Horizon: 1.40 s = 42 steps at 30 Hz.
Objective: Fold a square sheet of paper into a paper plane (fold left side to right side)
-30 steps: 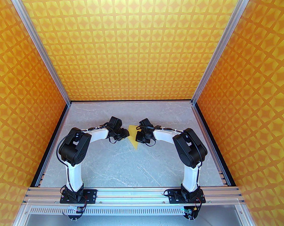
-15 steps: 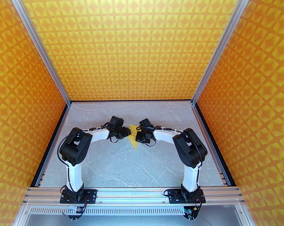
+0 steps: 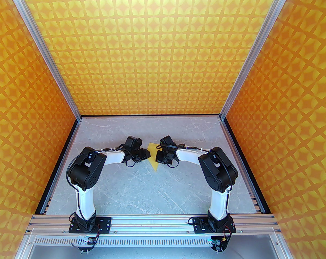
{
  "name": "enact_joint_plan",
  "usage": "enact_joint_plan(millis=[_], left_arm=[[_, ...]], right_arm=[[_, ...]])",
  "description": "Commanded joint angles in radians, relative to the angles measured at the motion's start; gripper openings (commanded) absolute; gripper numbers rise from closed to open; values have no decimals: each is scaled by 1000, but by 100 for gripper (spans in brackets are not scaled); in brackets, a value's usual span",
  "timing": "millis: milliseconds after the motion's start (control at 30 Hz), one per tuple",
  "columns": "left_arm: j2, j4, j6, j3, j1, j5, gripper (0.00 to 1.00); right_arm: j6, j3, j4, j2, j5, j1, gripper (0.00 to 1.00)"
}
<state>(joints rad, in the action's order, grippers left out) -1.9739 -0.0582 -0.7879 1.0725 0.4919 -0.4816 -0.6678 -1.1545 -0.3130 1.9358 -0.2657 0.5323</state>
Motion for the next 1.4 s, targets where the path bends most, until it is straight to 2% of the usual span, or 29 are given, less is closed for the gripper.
enact_joint_plan(millis=[0,400,667,1000,1367], left_arm=[[2,-31,-3,-10,10,-34,33],[48,41,2,13,-11,33,36],[49,100,8,30,-44,80,39],[17,147,12,57,-46,115,45],[-21,148,28,106,-41,110,43]], right_arm=[[-2,25,-17,27,-6,1,9],[8,23,-14,1,-3,1,9],[12,11,-17,-47,39,-9,1],[14,13,-8,5,25,-22,0],[7,45,9,20,8,-22,0]])
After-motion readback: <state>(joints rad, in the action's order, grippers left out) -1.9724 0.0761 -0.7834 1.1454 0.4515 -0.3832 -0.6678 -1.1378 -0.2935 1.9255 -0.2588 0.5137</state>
